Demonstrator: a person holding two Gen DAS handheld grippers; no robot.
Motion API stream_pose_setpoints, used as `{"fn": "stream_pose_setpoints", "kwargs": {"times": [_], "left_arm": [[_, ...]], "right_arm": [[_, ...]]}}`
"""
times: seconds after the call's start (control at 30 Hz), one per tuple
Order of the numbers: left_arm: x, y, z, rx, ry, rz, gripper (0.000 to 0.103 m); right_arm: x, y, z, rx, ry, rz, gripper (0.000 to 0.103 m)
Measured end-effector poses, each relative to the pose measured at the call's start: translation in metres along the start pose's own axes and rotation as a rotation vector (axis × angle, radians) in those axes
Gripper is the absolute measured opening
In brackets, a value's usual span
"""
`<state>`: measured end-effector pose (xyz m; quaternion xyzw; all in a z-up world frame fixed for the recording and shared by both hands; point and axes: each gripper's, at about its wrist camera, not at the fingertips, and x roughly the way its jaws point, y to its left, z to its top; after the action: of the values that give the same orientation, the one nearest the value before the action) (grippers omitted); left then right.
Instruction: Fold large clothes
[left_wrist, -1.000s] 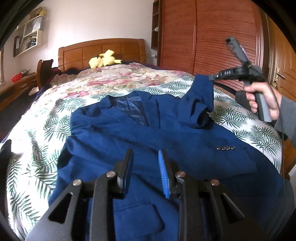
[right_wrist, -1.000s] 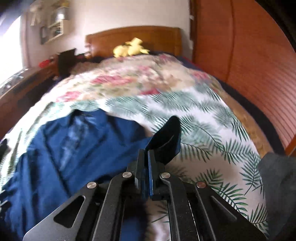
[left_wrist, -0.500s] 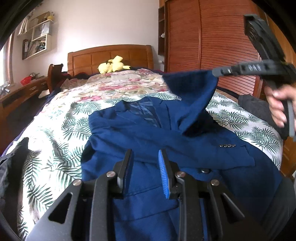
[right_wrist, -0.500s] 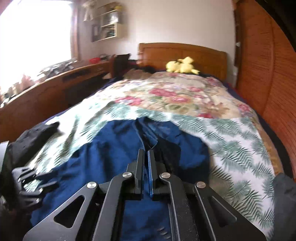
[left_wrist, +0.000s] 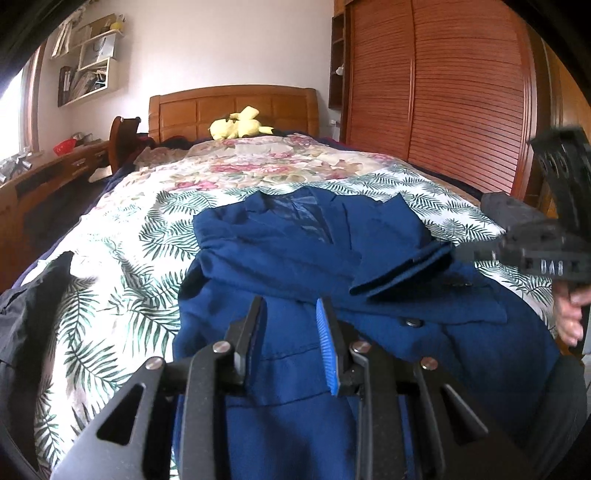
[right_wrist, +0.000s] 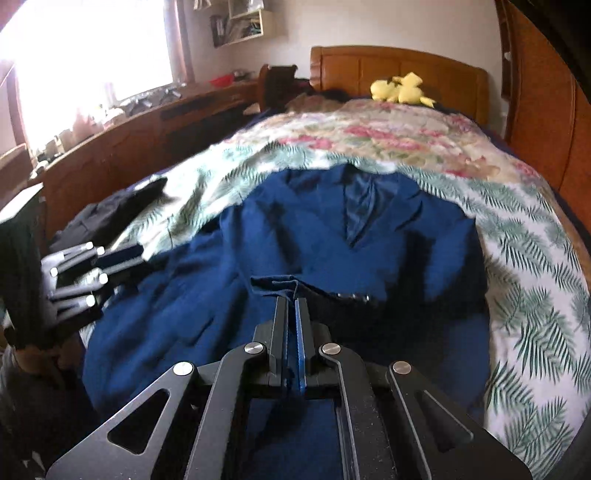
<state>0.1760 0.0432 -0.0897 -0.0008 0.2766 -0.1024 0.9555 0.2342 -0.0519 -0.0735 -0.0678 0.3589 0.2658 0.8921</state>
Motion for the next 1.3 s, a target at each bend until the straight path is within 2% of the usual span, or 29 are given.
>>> {"fn": "stream_pose_setpoints", "kwargs": {"times": [0.23, 0.43, 0.5, 0.57, 0.63, 0.83, 0.93, 1.13, 1.3], "left_arm": [[0.009, -0.006, 0.002, 0.004, 0.006, -0.02, 0.025], [0.023, -0.021, -0.003, 0.042, 0.031, -0.029, 0.025], [0.026, -0.026, -0.004, 0.056, 0.034, -0.033, 0.025], [0.03, -0.033, -0.005, 0.067, 0.043, -0.04, 0.025], [0.036, -0.04, -0.005, 0.077, 0.062, -0.051, 0.025], [0.056, -0.066, -0.006, 0.126, 0.103, -0.058, 0.025], [0.064, -0.078, -0.003, 0.158, 0.118, -0.05, 0.025], [0.089, -0.089, 0.008, 0.17, 0.158, -0.018, 0.025], [0.114, -0.083, 0.015, 0.106, 0.227, 0.012, 0.025]], "right_arm": [[0.006, 0.01, -0.037, -0.061, 0.063, -0.03, 0.006], [-0.002, 0.005, -0.06, -0.084, 0.062, -0.054, 0.012], [-0.004, -0.001, -0.065, -0.087, 0.052, -0.079, 0.02], [-0.003, -0.011, -0.067, -0.08, 0.051, -0.105, 0.046], [0.002, -0.025, -0.07, -0.064, 0.062, -0.134, 0.052], [0.025, -0.067, -0.08, 0.0, 0.09, -0.192, 0.053], [0.031, -0.087, -0.091, 0.079, 0.08, -0.146, 0.053], [0.02, -0.087, -0.103, 0.082, 0.031, -0.116, 0.053], [0.011, -0.084, -0.108, 0.06, 0.009, -0.114, 0.054]]}}
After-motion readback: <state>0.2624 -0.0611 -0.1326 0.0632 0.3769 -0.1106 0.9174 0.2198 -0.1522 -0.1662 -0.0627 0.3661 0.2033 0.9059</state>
